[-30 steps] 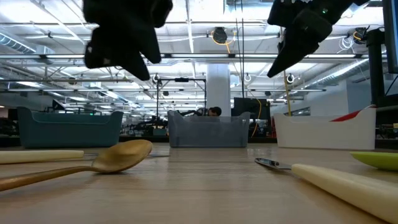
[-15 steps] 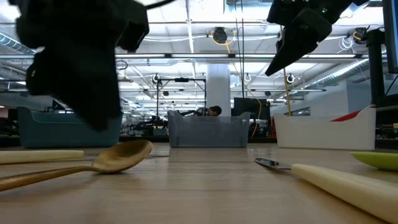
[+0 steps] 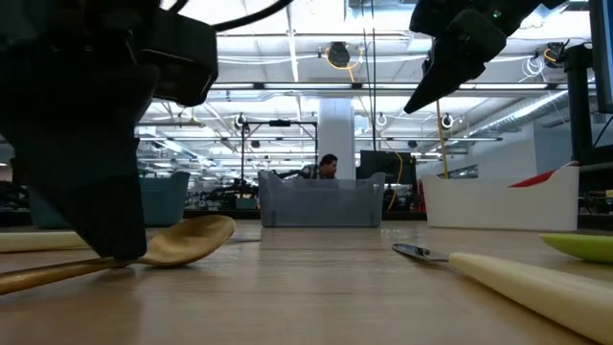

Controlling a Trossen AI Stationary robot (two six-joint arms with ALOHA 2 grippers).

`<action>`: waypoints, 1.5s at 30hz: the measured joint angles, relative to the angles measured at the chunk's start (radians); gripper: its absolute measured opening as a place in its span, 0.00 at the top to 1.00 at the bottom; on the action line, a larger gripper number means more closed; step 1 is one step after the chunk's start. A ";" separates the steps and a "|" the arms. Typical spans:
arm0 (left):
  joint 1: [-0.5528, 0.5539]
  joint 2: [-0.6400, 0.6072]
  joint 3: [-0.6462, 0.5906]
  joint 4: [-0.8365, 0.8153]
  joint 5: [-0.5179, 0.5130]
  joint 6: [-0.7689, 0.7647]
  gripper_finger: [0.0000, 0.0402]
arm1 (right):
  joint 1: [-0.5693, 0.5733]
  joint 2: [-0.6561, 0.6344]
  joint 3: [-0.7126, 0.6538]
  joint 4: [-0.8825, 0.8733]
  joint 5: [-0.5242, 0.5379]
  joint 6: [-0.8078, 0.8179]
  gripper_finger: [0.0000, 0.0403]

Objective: Pick & Place Kitchen Items
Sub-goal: Put the gold serving spoon into the white bin

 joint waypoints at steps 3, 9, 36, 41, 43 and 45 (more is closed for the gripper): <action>-0.014 0.002 0.000 -0.017 -0.019 0.043 0.63 | 0.000 0.000 0.000 0.000 0.000 0.000 0.59; -0.016 0.004 0.002 -0.127 -0.024 0.045 0.79 | 0.000 0.000 0.000 0.001 0.000 -0.004 0.59; 0.163 -0.202 -0.007 -0.001 -0.362 0.475 0.99 | 0.001 0.000 -0.178 0.367 -0.081 -0.048 0.59; 0.233 -0.248 -0.005 0.191 -0.393 0.722 0.99 | 0.006 0.000 -0.253 0.572 -0.107 -0.067 0.59; 0.265 -0.249 -0.005 0.291 -0.410 0.826 0.99 | 0.006 0.000 -0.312 0.716 -0.110 -0.085 0.59; 0.295 -0.250 -0.005 0.377 -0.418 0.928 0.99 | 0.006 0.000 -0.382 0.890 -0.141 -0.087 0.59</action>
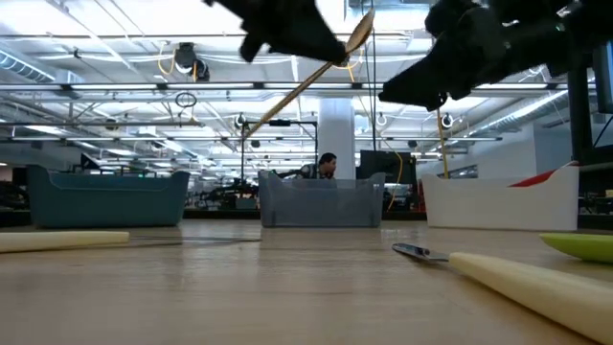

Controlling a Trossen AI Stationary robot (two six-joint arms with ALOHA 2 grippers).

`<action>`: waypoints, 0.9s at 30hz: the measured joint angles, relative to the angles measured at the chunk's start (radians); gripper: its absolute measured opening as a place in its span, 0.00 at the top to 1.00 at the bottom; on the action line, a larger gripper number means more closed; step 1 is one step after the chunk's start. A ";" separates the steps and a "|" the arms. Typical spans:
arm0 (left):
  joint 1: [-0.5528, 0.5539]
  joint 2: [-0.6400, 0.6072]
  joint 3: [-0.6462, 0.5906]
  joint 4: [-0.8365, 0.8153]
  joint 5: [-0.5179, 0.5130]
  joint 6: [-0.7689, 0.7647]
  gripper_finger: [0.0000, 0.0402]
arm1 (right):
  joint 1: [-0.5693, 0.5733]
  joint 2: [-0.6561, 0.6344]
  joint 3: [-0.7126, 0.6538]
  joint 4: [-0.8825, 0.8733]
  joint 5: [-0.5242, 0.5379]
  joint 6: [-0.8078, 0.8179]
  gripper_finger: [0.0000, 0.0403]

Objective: Pick & Place Kitchen Items
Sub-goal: Put the gold serving spoon into the white bin

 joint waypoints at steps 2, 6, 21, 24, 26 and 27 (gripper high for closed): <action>0.030 0.000 0.000 0.085 0.000 0.072 0.99 | 0.000 0.000 -0.070 0.168 -0.042 0.003 0.59; 0.086 0.000 0.000 0.253 0.007 0.197 0.99 | 0.000 0.000 -0.183 0.415 -0.088 0.073 0.59; 0.226 0.019 0.001 0.618 0.388 0.385 0.99 | 0.000 0.006 -0.138 0.571 0.017 0.125 0.59; 0.236 0.036 0.003 0.674 0.419 0.398 0.99 | 0.000 0.037 -0.103 0.579 0.016 0.116 0.59; 0.237 0.040 0.002 0.690 0.428 0.404 0.99 | 0.000 0.071 -0.074 0.580 0.015 0.102 0.59; 0.238 0.046 0.002 0.699 0.436 0.405 0.99 | 0.000 0.088 -0.059 0.584 0.020 0.093 0.59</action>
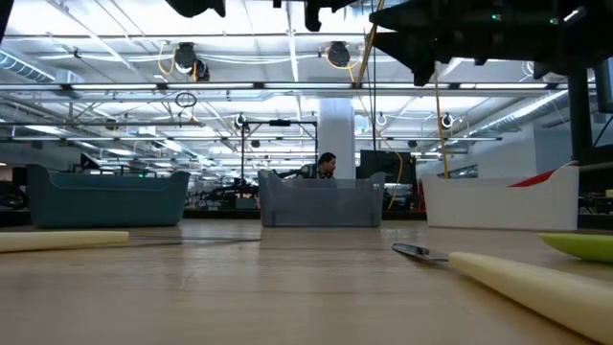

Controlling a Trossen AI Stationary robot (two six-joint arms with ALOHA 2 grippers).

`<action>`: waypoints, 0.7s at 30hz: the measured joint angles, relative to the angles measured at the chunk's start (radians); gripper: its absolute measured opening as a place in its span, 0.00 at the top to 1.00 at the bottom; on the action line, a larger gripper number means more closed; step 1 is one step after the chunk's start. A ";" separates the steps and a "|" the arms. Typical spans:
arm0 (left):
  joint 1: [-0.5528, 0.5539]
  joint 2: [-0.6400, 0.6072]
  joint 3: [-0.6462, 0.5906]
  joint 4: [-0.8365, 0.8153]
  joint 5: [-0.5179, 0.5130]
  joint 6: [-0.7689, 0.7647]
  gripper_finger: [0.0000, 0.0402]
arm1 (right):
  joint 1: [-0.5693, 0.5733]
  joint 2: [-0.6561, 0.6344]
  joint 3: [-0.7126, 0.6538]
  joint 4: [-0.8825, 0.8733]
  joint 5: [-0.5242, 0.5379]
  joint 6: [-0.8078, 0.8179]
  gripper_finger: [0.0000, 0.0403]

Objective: Pick & Place Kitchen Items
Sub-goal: Put the gold serving spoon into the white bin

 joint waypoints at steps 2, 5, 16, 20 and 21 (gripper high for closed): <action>0.004 0.005 0.000 0.006 0.003 0.006 0.99 | 0.000 0.027 0.017 -0.001 0.031 -0.018 0.59; 0.004 0.007 0.000 -0.002 0.004 0.006 0.99 | 0.000 0.069 0.043 0.002 0.045 -0.051 0.59; 0.001 0.006 0.000 -0.032 -0.006 0.023 0.99 | 0.020 0.096 0.043 -0.005 0.047 -0.052 0.96; -0.011 0.006 0.000 -0.039 -0.069 0.039 0.98 | 0.063 0.086 0.022 0.001 0.124 -0.050 0.94; -0.014 0.006 0.000 -0.048 -0.104 0.053 0.98 | 0.076 0.082 0.014 0.001 0.150 -0.050 0.93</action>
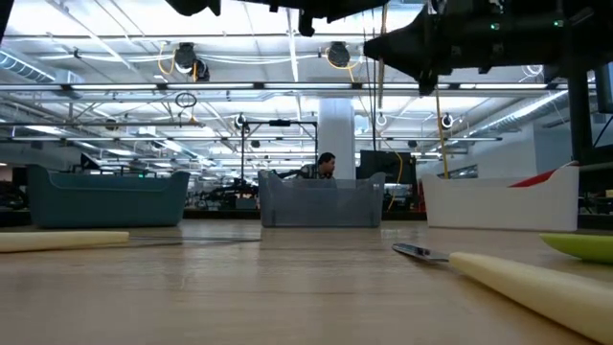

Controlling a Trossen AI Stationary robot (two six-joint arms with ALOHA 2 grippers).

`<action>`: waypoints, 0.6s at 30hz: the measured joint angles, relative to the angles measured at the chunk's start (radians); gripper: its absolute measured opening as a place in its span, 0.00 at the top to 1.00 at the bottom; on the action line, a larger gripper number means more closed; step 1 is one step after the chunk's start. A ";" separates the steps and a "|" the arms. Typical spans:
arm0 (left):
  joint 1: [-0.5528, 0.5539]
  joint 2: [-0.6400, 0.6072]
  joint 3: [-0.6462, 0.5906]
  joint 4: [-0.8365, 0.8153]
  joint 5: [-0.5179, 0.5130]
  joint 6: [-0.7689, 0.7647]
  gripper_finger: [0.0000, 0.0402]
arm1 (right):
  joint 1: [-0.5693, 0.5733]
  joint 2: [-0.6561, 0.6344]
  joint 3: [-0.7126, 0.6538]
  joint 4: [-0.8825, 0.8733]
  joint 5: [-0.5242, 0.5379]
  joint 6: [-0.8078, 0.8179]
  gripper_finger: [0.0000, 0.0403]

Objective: Pick & Place Kitchen Items
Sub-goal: Put the gold serving spoon into the white bin

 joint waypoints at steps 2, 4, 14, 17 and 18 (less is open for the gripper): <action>-0.009 0.000 0.000 -0.021 -0.067 0.021 0.99 | 0.028 -0.022 -0.023 -0.008 0.051 -0.001 0.94; -0.012 0.000 0.001 -0.045 -0.104 0.015 0.99 | 0.047 -0.050 -0.046 -0.014 0.088 -0.003 0.96; -0.008 -0.001 0.000 -0.113 -0.141 -0.038 1.00 | 0.062 -0.169 -0.122 -0.007 0.101 0.052 0.96; -0.006 -0.002 0.000 -0.139 -0.139 -0.042 0.97 | 0.062 -0.201 -0.124 -0.072 0.104 0.025 0.96; -0.006 -0.002 0.000 -0.153 -0.139 -0.051 0.95 | 0.061 -0.217 -0.124 -0.099 0.109 0.018 0.96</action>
